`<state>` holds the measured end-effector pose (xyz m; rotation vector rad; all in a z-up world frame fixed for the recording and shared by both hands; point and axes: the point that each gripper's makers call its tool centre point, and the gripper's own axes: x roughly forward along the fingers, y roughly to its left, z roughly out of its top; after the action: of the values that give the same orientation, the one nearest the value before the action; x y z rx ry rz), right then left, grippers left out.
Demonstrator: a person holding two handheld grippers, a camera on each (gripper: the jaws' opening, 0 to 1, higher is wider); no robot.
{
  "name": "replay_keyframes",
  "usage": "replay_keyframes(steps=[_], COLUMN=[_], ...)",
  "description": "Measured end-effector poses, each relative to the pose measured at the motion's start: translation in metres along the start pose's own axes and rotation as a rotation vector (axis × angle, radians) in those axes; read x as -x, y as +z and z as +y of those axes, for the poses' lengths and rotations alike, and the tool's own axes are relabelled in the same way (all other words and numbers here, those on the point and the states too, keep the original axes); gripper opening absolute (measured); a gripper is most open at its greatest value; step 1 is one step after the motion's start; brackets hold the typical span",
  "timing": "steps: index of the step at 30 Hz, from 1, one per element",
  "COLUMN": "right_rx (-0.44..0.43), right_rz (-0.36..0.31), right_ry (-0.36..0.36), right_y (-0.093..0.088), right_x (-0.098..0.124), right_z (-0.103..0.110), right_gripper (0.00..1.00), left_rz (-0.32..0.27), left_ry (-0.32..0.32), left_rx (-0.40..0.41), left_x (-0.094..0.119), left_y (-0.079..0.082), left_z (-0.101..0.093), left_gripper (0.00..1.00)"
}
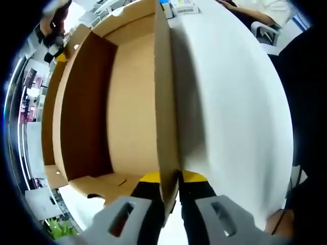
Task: Operate the shoe box by opening the lid, removing the specified soft item, and placing it in the target area until the item is outside and the box remains undamaged.
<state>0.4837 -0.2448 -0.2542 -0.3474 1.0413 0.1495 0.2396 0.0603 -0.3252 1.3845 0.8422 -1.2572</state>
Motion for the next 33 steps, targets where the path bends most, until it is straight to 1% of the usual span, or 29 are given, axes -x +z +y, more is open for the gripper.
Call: replay_keyframes(steps=[7, 10, 18, 20, 21, 22, 26, 27, 28, 29, 30, 33], right_rx=[0.003, 0.002, -0.005, -0.003, -0.002, -0.023, -0.014, -0.021, -0.034, -0.039, -0.033, -0.049], right_rz=[-0.023, -0.072, -0.134, -0.171, -0.175, -0.182, -0.193, -0.205, -0.243, -0.266, -0.267, -0.297], right_ry=[-0.013, -0.024, -0.038, -0.040, -0.039, -0.035, -0.050, -0.048, -0.046, -0.049, -0.050, -0.052], right_y=[0.004, 0.010, 0.012, 0.015, 0.015, 0.015, 0.010, 0.011, 0.015, 0.016, 0.015, 0.016], right_x=[0.007, 0.016, 0.033, 0.038, 0.038, 0.039, 0.044, 0.046, 0.050, 0.052, 0.054, 0.059], right_z=[-0.003, -0.001, 0.000, 0.001, 0.001, 0.000, -0.002, -0.003, -0.004, -0.004, -0.004, -0.005], right_gripper=[0.07, 0.07, 0.06, 0.06, 0.06, 0.06, 0.06, 0.06, 0.06, 0.06, 0.06, 0.06], left_rz=[0.001, -0.003, -0.006, -0.005, -0.004, -0.005, -0.006, -0.006, -0.005, -0.004, -0.002, -0.002], left_ry=[0.001, -0.002, -0.004, -0.004, -0.004, -0.004, -0.006, -0.006, -0.005, -0.005, -0.004, -0.005], left_rx=[-0.001, 0.005, 0.009, 0.009, 0.009, 0.011, 0.003, 0.002, 0.003, 0.005, 0.005, 0.005], left_x=[0.000, 0.001, 0.001, 0.001, 0.001, 0.001, 0.001, 0.001, 0.001, 0.001, 0.001, 0.001], left_y=[0.000, 0.000, 0.000, 0.000, 0.000, 0.000, -0.001, -0.001, -0.001, -0.001, -0.001, -0.001], left_z=[-0.001, -0.001, -0.001, -0.002, -0.002, -0.002, -0.002, -0.002, -0.002, -0.002, -0.003, -0.002], left_gripper=[0.08, 0.08, 0.07, 0.07, 0.07, 0.07, 0.07, 0.07, 0.07, 0.07, 0.07, 0.07])
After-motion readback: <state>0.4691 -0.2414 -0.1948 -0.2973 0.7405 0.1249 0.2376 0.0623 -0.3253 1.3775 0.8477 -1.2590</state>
